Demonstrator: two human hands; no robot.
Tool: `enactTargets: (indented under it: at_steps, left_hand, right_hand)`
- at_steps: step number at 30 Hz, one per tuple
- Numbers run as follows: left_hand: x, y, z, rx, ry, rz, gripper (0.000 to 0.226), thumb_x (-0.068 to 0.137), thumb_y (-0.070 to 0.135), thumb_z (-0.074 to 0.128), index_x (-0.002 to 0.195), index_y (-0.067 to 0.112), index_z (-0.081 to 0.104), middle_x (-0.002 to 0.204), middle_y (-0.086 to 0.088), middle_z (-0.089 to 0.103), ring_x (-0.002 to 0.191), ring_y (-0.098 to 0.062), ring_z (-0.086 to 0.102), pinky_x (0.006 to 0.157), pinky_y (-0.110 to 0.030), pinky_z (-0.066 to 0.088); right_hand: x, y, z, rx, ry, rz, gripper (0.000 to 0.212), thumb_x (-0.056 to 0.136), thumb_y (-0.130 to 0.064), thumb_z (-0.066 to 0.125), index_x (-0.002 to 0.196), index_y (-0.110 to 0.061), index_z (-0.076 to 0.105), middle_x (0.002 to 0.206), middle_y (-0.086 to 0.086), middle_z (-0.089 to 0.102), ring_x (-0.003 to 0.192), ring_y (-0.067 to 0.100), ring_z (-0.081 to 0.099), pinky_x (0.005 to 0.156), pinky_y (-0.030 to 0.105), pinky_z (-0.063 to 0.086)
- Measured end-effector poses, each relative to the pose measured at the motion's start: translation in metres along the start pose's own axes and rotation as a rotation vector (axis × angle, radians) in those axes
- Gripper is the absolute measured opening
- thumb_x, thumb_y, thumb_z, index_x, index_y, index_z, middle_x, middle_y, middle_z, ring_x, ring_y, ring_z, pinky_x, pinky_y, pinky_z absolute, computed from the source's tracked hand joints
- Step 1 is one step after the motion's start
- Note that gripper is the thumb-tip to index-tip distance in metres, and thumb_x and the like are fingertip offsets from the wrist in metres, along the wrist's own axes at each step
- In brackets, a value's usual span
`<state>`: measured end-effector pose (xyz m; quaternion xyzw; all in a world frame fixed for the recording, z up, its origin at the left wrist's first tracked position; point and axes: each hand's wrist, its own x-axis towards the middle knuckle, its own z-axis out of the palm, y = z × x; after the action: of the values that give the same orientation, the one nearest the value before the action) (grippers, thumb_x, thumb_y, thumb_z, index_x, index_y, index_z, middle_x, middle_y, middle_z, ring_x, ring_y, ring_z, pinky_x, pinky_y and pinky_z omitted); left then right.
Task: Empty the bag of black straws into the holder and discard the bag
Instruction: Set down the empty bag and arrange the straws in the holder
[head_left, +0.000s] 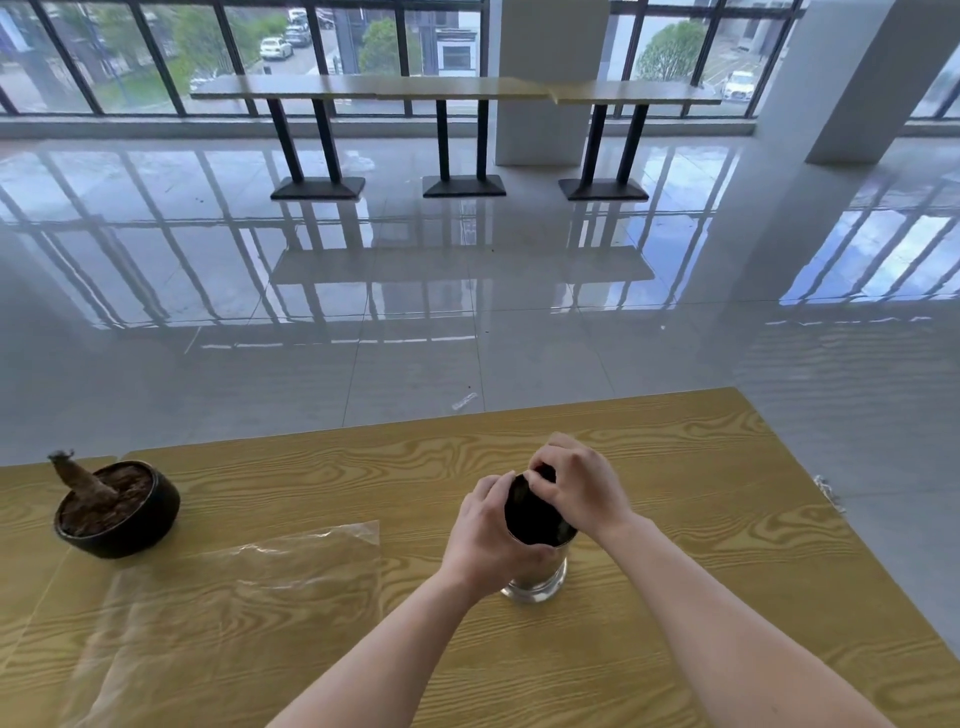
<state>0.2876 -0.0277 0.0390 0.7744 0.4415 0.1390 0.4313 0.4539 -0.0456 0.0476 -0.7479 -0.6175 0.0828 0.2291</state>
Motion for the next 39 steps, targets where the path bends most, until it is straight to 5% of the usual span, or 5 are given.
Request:
enactTargets:
  at_steps: [10,18,24,32,39]
  left_hand:
    - [0.008,-0.011,-0.003,-0.188,0.027,-0.113,0.088,0.064,0.045,0.084,0.142,0.028,0.047,0.129,0.011,0.052,0.124,-0.010,0.048,0.107,-0.035,0.043]
    - [0.033,-0.001,-0.011,-0.127,0.172,-0.021,0.053,0.081,0.035,0.079,0.130,0.020,0.063,0.109,0.007,0.061,0.101,-0.006,0.057,0.089,-0.023,0.046]
    - [0.043,0.006,-0.009,-0.129,0.213,0.007,0.017,0.085,0.025,0.077,0.102,0.025,0.078,0.093,0.013,0.065,0.091,-0.009,0.060,0.084,-0.027,0.051]
    - [0.051,0.002,-0.008,-0.116,0.240,0.065,0.029,0.079,0.034,0.080,0.107,0.025,0.076,0.094,0.011,0.065,0.095,-0.010,0.060,0.084,-0.028,0.051]
    - [0.059,0.000,-0.006,-0.145,0.280,0.047,0.007,0.084,0.027,0.077,0.091,0.026,0.079,0.086,0.013,0.065,0.087,-0.008,0.061,0.080,-0.031,0.053]
  right_hand:
    - [-0.001,0.005,-0.011,0.144,0.027,0.004,0.065,0.083,-0.072,0.055,0.132,-0.030,0.057,0.119,-0.015,0.059,0.095,0.005,0.060,0.078,0.030,0.053]
    - [-0.037,0.025,-0.007,0.310,0.092,0.158,0.053,0.084,-0.028,0.078,0.133,-0.016,0.061,0.112,-0.009,0.065,0.088,0.005,0.062,0.075,0.025,0.055]
    - [-0.023,0.014,-0.004,0.315,0.105,0.158,0.042,0.090,-0.029,0.072,0.130,-0.018,0.063,0.115,-0.007,0.067,0.097,0.010,0.062,0.081,0.019,0.048]
    - [-0.001,0.009,-0.004,0.251,0.011,0.133,0.034,0.095,-0.025,0.064,0.129,-0.019,0.065,0.123,-0.003,0.069,0.119,0.014,0.058,0.098,0.027,0.045]
    - [0.000,0.009,-0.007,0.255,-0.031,0.144,0.033,0.096,-0.026,0.063,0.127,-0.018,0.067,0.124,-0.002,0.070,0.119,0.014,0.060,0.101,0.033,0.048]
